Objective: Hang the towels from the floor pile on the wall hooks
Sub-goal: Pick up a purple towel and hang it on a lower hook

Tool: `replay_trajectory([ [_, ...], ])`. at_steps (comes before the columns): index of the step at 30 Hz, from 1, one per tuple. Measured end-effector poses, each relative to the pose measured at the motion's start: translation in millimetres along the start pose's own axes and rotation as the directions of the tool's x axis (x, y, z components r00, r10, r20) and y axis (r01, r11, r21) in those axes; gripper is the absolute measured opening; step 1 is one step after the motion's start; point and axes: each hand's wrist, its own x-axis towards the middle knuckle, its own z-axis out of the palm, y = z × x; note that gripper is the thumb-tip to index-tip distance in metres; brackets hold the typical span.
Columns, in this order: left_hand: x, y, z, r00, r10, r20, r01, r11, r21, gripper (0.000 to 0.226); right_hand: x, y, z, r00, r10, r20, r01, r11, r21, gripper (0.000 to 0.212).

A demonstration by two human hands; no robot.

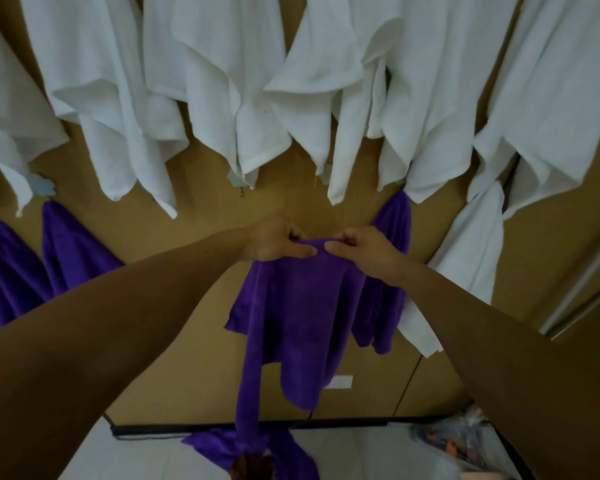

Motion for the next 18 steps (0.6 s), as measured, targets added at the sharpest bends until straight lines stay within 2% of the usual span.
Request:
replay_trajectory([
  [5,32.4,-8.0,-1.7,0.986,0.084,-0.146,-0.066,0.991,0.12,0.037,36.2,14.9,-6.9,0.99,-0.089,-0.107,0.06,0.966,-0.252,0.027],
  [8,51.2,-10.5,-2.6,0.961,0.179,-0.212,-0.149,0.978,0.148,0.028,52.6,18.5,-10.5,0.965,-0.129,-0.23,0.051,0.946,-0.32,0.025],
  [10,63.4,-11.8,-3.0,0.941,0.223,-0.254,-0.166,0.96,0.227,0.019,62.1,19.8,-11.4,0.937,-0.164,-0.307,0.046,0.933,-0.356,0.026],
  [14,90.1,-10.4,0.3,0.873,0.238,-0.426,-0.11,0.947,0.303,0.033,82.9,21.4,-13.9,0.873,-0.226,-0.432,0.034,0.912,-0.408,0.025],
  [18,114.7,0.4,-5.2,0.847,0.178,-0.501,-0.032,0.958,0.286,0.025,106.1,16.8,-27.4,0.839,-0.185,-0.512,-0.052,0.909,-0.414,0.022],
])
